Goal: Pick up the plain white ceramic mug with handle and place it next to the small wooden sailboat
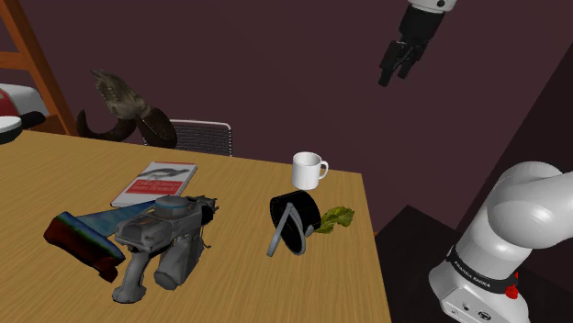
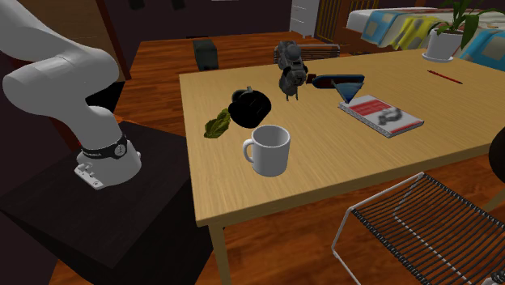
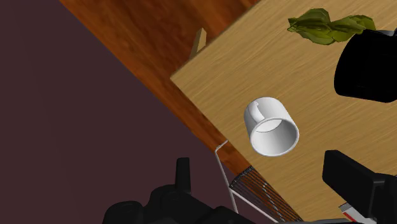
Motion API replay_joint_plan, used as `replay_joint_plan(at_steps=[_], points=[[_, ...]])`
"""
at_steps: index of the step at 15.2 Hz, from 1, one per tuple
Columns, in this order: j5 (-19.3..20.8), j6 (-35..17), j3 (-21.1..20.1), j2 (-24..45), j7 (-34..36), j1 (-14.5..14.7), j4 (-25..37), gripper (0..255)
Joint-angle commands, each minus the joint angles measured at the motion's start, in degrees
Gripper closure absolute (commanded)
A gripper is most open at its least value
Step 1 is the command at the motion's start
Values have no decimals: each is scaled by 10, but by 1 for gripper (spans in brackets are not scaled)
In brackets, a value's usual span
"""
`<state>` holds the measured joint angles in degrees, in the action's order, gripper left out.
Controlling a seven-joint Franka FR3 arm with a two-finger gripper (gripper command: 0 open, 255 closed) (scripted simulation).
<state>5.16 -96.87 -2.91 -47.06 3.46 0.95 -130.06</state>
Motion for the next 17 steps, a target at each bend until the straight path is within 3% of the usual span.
replay_joint_plan(at_steps=[1, 9, 17], points=[[0, 0, 0, 0, 0, 0, 0, 0], [-29, -102, -44, 107, 84, -2, -34, 0], [-44, -199, -86, 249, 165, -5, -25, 0]])
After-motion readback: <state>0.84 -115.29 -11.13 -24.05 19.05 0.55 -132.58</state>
